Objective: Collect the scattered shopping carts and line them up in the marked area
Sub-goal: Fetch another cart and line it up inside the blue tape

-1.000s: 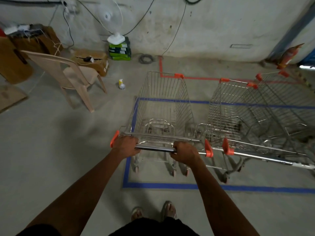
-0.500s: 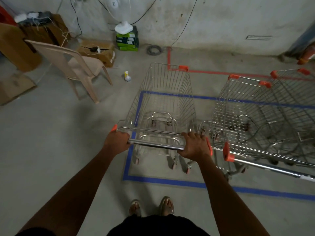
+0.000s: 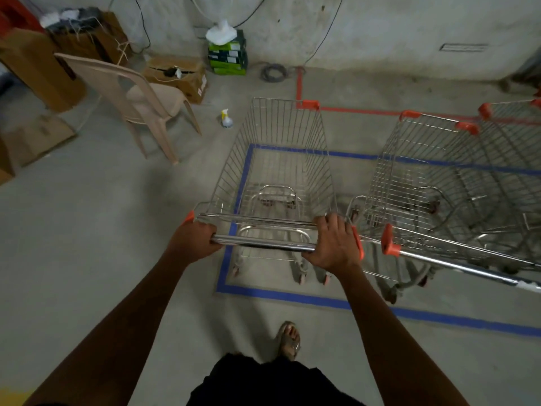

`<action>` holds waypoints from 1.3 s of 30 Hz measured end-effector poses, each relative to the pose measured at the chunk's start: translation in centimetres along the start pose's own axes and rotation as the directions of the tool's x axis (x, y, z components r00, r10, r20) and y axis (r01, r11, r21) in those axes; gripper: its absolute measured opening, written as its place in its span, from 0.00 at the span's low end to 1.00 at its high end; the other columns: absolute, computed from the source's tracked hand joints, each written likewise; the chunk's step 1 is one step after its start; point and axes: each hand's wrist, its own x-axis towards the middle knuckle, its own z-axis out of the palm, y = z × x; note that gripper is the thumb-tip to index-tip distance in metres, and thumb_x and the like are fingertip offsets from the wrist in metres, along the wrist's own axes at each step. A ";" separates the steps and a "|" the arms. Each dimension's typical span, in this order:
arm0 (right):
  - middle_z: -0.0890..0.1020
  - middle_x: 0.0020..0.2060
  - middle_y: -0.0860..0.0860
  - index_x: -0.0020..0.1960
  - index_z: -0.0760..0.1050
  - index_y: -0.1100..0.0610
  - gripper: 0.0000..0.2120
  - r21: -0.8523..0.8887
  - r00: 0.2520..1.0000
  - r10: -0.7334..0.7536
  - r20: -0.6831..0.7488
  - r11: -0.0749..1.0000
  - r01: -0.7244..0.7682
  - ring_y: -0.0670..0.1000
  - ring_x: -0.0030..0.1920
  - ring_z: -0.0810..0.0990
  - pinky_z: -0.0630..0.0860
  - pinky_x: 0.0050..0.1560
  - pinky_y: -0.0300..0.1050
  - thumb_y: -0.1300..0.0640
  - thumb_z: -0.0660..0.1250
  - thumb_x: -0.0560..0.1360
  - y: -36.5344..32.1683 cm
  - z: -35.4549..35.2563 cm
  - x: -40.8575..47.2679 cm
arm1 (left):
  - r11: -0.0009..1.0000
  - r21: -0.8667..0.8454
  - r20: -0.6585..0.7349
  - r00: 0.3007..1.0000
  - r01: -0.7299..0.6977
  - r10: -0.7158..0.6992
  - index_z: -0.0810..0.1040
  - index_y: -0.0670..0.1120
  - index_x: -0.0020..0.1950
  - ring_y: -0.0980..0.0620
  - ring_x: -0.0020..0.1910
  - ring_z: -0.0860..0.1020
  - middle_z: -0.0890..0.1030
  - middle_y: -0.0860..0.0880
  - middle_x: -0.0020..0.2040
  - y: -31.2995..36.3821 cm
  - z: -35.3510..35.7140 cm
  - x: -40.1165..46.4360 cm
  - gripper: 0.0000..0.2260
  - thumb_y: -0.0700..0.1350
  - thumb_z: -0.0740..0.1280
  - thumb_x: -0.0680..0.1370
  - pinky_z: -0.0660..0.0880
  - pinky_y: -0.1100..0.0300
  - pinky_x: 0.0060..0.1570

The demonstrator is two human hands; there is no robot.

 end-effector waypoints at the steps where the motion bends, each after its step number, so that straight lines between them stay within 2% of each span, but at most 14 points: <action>1: 0.75 0.57 0.53 0.63 0.72 0.51 0.39 -0.030 1.000 0.003 -0.009 1.000 -0.003 0.57 0.57 0.75 0.75 0.59 0.56 0.24 0.63 0.65 -0.5 0.1 -0.4 | 1.000 -0.012 -0.010 1.000 0.023 -0.023 0.77 0.49 0.40 0.43 0.42 0.82 0.82 0.47 0.36 0.0 0.0 -0.4 0.15 0.59 0.59 0.74 0.60 0.50 0.76; 3: 0.81 0.52 0.51 0.56 0.76 0.52 0.35 -0.051 0.997 0.000 0.080 0.999 0.004 0.56 0.52 0.80 0.77 0.57 0.55 0.23 0.58 0.69 -1.4 -0.1 -1.0 | 0.998 -0.026 -0.024 0.998 0.059 -0.060 0.78 0.49 0.40 0.41 0.45 0.82 0.82 0.46 0.36 0.0 0.0 -1.1 0.07 0.50 0.66 0.75 0.61 0.52 0.76; 4: 0.84 0.50 0.50 0.53 0.79 0.51 0.34 -0.041 0.988 0.007 0.152 0.999 -0.001 0.55 0.50 0.83 0.78 0.56 0.54 0.23 0.55 0.70 -1.8 -0.3 -1.2 | 0.998 -0.014 -0.021 0.998 0.062 -0.063 0.78 0.49 0.41 0.42 0.46 0.82 0.83 0.46 0.37 0.1 0.0 -1.3 0.06 0.49 0.66 0.75 0.60 0.52 0.76; 6: 0.86 0.47 0.52 0.50 0.81 0.52 0.34 -0.025 0.967 0.022 0.252 1.000 -0.017 0.56 0.48 0.85 0.79 0.56 0.52 0.23 0.54 0.72 -2.2 -0.7 -1.6 | 0.998 0.039 0.009 0.998 0.054 -0.055 0.78 0.50 0.44 0.45 0.47 0.82 0.83 0.48 0.40 0.3 -0.2 -1.9 0.07 0.51 0.65 0.77 0.57 0.53 0.78; 8: 0.87 0.46 0.53 0.49 0.82 0.53 0.32 -0.026 0.961 0.022 0.274 1.000 -0.016 0.56 0.49 0.86 0.80 0.56 0.52 0.25 0.56 0.74 -2.3 -1.0 -2.0 | 0.997 0.052 0.030 0.998 0.060 -0.061 0.78 0.50 0.45 0.46 0.48 0.82 0.83 0.49 0.42 0.6 -0.2 -2.5 0.08 0.52 0.64 0.77 0.55 0.52 0.79; 11: 0.87 0.46 0.54 0.47 0.83 0.54 0.33 -0.056 0.966 0.014 0.259 0.998 0.000 0.57 0.48 0.86 0.81 0.55 0.52 0.27 0.55 0.74 -2.9 -1.4 -2.9 | 0.996 0.064 0.017 0.998 0.063 -0.064 0.79 0.50 0.46 0.46 0.47 0.82 0.83 0.49 0.41 0.7 0.2 -3.6 0.08 0.53 0.64 0.78 0.53 0.50 0.79; 20: 0.86 0.52 0.56 0.52 0.82 0.55 0.30 -0.053 0.961 0.049 0.271 0.998 -0.036 0.60 0.53 0.85 0.80 0.58 0.54 0.31 0.57 0.76 -5.4 -2.1 -4.5 | 0.995 0.084 0.001 0.999 0.053 -0.053 0.80 0.49 0.47 0.46 0.50 0.81 0.84 0.49 0.44 -0.7 1.0 -5.2 0.10 0.52 0.62 0.78 0.54 0.50 0.79; 31: 0.86 0.48 0.54 0.51 0.82 0.55 0.27 -0.015 0.956 0.060 0.286 0.998 -0.058 0.58 0.52 0.85 0.79 0.59 0.53 0.32 0.60 0.78 -5.7 -2.1 -4.8 | 0.996 0.079 0.018 0.999 0.042 -0.044 0.80 0.50 0.47 0.47 0.49 0.82 0.84 0.49 0.44 -0.9 0.5 -5.5 0.10 0.53 0.62 0.78 0.55 0.50 0.78; 34: 0.86 0.47 0.53 0.52 0.82 0.54 0.26 -0.055 0.970 0.085 0.229 0.996 -0.075 0.56 0.51 0.85 0.78 0.61 0.53 0.33 0.60 0.78 -5.9 -1.9 -5.2 | 0.997 0.070 0.019 0.999 0.046 -0.047 0.80 0.50 0.47 0.47 0.48 0.82 0.84 0.50 0.43 -0.8 0.6 -5.5 0.09 0.53 0.63 0.78 0.54 0.50 0.78; 37: 0.86 0.45 0.52 0.48 0.82 0.53 0.23 -0.059 0.984 0.118 0.130 0.992 -0.111 0.56 0.49 0.85 0.77 0.59 0.50 0.35 0.61 0.78 -6.0 -2.0 -5.6 | 0.997 0.067 0.023 0.999 0.044 -0.045 0.80 0.51 0.48 0.49 0.50 0.82 0.84 0.50 0.44 -0.5 0.3 -5.4 0.09 0.53 0.63 0.78 0.55 0.49 0.77; 39: 0.86 0.48 0.52 0.50 0.81 0.52 0.19 -0.070 0.987 0.116 0.114 0.992 -0.108 0.55 0.52 0.84 0.76 0.61 0.50 0.37 0.62 0.77 -6.0 -2.0 -6.1 | 0.997 0.066 0.007 0.999 0.048 -0.048 0.80 0.51 0.49 0.48 0.51 0.82 0.84 0.50 0.45 -0.3 0.1 -5.5 0.10 0.54 0.63 0.78 0.56 0.49 0.77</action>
